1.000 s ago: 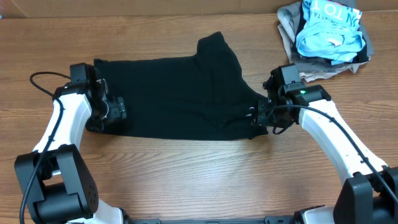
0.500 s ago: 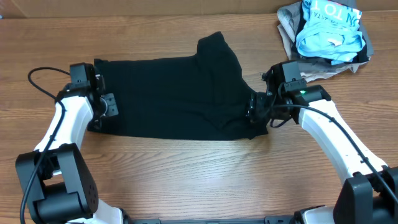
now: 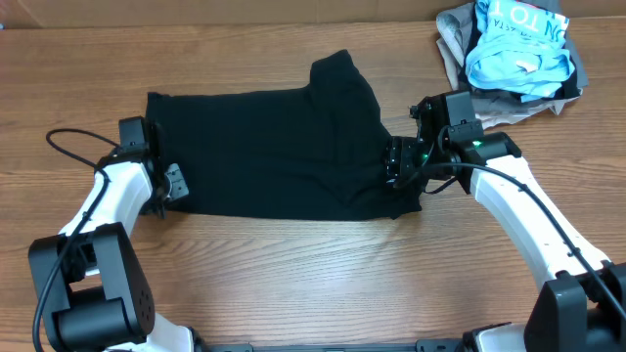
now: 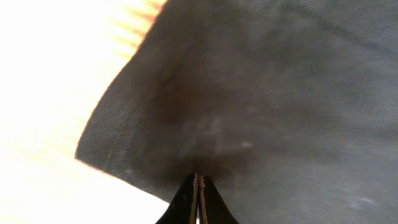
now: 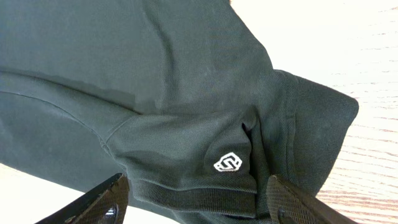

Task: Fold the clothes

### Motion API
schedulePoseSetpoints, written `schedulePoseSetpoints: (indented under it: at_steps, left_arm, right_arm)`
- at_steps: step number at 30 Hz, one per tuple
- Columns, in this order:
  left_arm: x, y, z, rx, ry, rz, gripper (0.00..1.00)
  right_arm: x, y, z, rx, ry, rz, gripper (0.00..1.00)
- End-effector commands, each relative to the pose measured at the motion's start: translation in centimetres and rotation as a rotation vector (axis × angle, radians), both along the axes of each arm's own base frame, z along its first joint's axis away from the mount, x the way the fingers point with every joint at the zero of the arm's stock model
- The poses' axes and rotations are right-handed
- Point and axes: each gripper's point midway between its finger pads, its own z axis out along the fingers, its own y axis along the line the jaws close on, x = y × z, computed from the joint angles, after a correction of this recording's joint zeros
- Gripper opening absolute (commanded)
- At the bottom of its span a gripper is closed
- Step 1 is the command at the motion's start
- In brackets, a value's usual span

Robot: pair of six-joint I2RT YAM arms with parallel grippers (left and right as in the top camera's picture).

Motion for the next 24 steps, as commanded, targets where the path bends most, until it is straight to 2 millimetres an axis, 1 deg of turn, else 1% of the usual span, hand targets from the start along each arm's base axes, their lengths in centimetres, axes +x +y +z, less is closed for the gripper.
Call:
schedulePoseSetpoints:
  at_steps: [1, 3, 7, 10, 20, 22, 24]
  left_arm:
    - [-2.0, 1.6, -1.1, 0.093, 0.038, 0.108, 0.04]
    - [-2.5, 1.9, -1.5, 0.119, 0.045, 0.127, 0.04]
    - [-3.3, 1.8, -2.1, 0.115, 0.059, 0.155, 0.04]
    - [-4.0, 1.7, -2.1, 0.108, 0.079, 0.190, 0.04]
    - [-5.9, 1.3, -2.3, 0.099, 0.161, 0.186, 0.04]
    - [-5.7, 1.3, -2.3, 0.096, 0.159, 0.162, 0.04]
    - [-5.1, 0.4, -2.2, 0.046, 0.149, 0.110, 0.04]
  right_arm:
    - [0.9, 0.3, 1.9, 0.020, -0.053, 0.003, 0.74]
    - [0.9, 0.3, 1.9, 0.020, -0.053, 0.003, 0.74]
    - [0.9, 0.3, 1.9, 0.020, -0.055, 0.005, 0.74]
    - [1.0, 0.4, 2.0, 0.019, -0.058, 0.006, 0.74]
    - [1.0, 0.3, 2.0, 0.017, -0.058, 0.010, 0.74]
    - [1.0, 0.3, 2.0, 0.017, -0.059, 0.010, 0.74]
    - [1.0, 0.4, 2.0, 0.016, -0.064, 0.015, 0.75]
